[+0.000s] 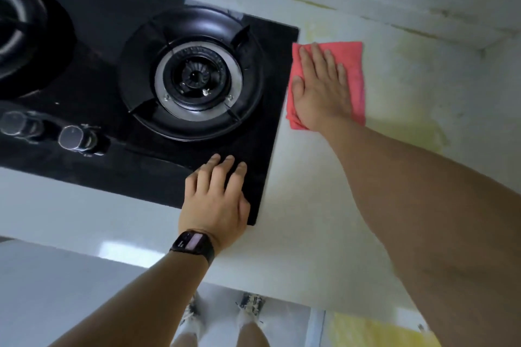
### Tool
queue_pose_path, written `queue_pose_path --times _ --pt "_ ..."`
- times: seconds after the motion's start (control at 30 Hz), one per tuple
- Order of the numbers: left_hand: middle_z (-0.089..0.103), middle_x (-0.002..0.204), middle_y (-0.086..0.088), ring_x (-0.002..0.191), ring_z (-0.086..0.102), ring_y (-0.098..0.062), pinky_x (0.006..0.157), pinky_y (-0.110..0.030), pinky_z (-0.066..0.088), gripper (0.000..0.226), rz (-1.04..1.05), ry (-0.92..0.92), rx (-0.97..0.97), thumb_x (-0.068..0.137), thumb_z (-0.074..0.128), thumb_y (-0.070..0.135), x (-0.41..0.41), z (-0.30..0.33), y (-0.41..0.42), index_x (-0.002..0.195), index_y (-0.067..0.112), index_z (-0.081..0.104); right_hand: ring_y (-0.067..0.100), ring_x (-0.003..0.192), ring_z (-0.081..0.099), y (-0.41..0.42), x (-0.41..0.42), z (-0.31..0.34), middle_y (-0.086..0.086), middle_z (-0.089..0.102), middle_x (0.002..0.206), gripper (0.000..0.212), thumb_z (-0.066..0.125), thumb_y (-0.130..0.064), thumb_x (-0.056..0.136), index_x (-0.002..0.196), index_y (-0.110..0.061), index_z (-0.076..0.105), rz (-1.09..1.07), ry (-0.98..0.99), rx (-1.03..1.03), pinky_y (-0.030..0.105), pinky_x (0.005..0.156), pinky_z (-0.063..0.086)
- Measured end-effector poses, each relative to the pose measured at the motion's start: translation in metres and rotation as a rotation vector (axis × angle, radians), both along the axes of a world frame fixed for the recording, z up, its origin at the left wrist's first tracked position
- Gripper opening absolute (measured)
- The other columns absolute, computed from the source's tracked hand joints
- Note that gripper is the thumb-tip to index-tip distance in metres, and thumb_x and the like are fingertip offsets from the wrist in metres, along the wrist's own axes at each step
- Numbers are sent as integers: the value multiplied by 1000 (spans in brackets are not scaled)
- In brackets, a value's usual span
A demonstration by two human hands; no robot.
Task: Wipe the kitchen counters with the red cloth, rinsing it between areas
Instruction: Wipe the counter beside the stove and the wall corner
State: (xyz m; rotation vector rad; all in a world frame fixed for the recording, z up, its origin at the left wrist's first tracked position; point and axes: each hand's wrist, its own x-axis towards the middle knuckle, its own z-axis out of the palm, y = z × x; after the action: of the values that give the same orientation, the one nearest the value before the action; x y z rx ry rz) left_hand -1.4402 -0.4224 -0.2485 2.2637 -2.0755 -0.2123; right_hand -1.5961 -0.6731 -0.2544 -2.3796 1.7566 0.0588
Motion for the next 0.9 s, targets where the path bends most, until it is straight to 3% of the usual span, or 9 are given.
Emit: queue_pose_path --times 0.27,0.57,0.77,0.9 --pt "58 143 -12 140 42 -36 103 -52 37 58 -5 25 25 87 47 33 1 0 1 140 14 60 18 160 1 -56 14 0 -7 1 174 63 18 -35 105 166 -28 2 11 -1 -4 44 130 0" --pt "60 140 -12 136 49 -38 103 -49 37 56 -17 35 -37 86 50 32 2 -3 0 137 13 63 20 156 20 -108 20 7 -5 24 170 71 20 -31 93 163 -23 29 130 -115 -10 39 129 11" --pt "59 140 -11 137 49 -38 103 -49 38 55 -11 48 -12 88 48 32 1 0 -1 138 14 62 18 158 14 -114 34 11 -5 19 172 63 19 -29 101 163 -22 28 119 -204 101 36 129 7" --pt "59 140 -11 137 49 -38 102 -50 40 54 -13 54 -16 90 48 33 0 -1 2 139 14 61 16 159 11 -113 68 15 -5 16 172 59 32 -37 106 163 -23 26 161 -229 123 37 129 5"
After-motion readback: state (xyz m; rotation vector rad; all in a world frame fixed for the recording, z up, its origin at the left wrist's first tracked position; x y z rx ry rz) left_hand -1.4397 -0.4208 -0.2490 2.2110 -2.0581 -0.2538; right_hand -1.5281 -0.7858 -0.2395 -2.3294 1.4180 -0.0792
